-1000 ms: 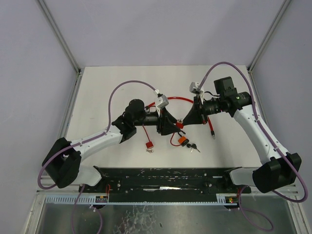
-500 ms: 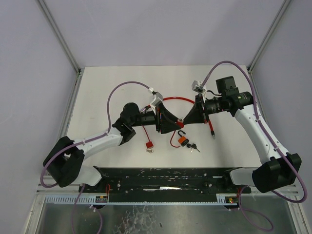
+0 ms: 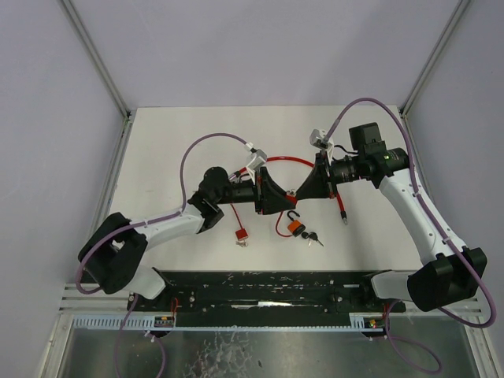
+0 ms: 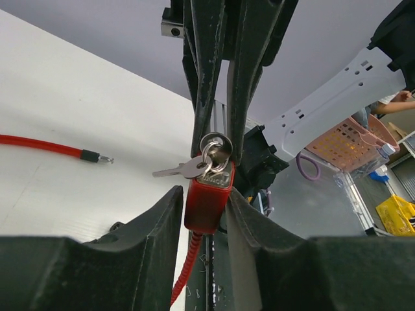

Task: Lock with the key

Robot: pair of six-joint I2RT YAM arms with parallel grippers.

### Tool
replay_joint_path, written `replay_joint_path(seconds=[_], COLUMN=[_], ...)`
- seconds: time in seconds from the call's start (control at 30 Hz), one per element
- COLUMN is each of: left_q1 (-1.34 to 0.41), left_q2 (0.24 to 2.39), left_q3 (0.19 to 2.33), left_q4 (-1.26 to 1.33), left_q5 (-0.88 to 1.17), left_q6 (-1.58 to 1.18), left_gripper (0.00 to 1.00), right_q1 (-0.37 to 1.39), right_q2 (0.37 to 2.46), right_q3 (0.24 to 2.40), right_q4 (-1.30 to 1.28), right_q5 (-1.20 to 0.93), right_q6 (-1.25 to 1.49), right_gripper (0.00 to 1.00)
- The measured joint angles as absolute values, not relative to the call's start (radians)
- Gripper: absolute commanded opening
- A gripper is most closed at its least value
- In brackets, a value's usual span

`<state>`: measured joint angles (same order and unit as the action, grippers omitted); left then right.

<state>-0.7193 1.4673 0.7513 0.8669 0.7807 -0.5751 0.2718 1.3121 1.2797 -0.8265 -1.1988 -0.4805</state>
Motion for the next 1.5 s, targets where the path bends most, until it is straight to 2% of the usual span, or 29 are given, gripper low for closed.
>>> replay_joint_path(seconds=[0.33,0.5,0.6,0.7,0.83,0.93,1.17,1.33,1.5], left_q1=[-0.719,-0.719,-0.719,-0.719,-0.719,-0.719,-0.719,-0.723,-0.741], left_q2=[1.484,1.491,1.497,1.502,1.502,1.499,1.47,1.468,1.468], left_q3=[0.757,0.758,0.763,0.768,0.775,0.786,0.838,0.912,0.985], left_q4=[0.891,0.901,0.908,0.908,0.888,0.826,0.552,0.366,0.199], left_q5=[0.799,0.817,0.832,0.839,0.839,0.842,0.846,0.85,0.849], left_q6=[-0.602,-0.609,-0.609,-0.609,-0.586,-0.541,-0.358,-0.228,-0.095], left_gripper=[0.31,0.01,0.0,0.0,0.0,0.0,0.0,0.0,0.0], right_q1=[0.272,0.272,0.268,0.267,0.267,0.265,0.234,0.233,0.233], right_q2=[1.312,1.312,1.312,1.312,1.312,1.313,1.334,1.343,1.394], right_q3=[1.267,1.263,1.262,1.262,1.262,1.267,1.379,1.425,1.454], right_q4=[-0.825,-0.825,-0.827,-0.827,-0.832,-0.85,-1.01,-1.185,-1.344], right_q5=[-1.198,-1.198,-1.203,-1.203,-1.198,-1.191,-1.159,-1.146,-1.142], right_q6=[-0.48,-0.478,-0.476,-0.476,-0.48,-0.506,-0.714,-1.076,-1.427], right_gripper=[0.0,0.0,0.02,0.15,0.42,0.53,0.58,0.68,0.69])
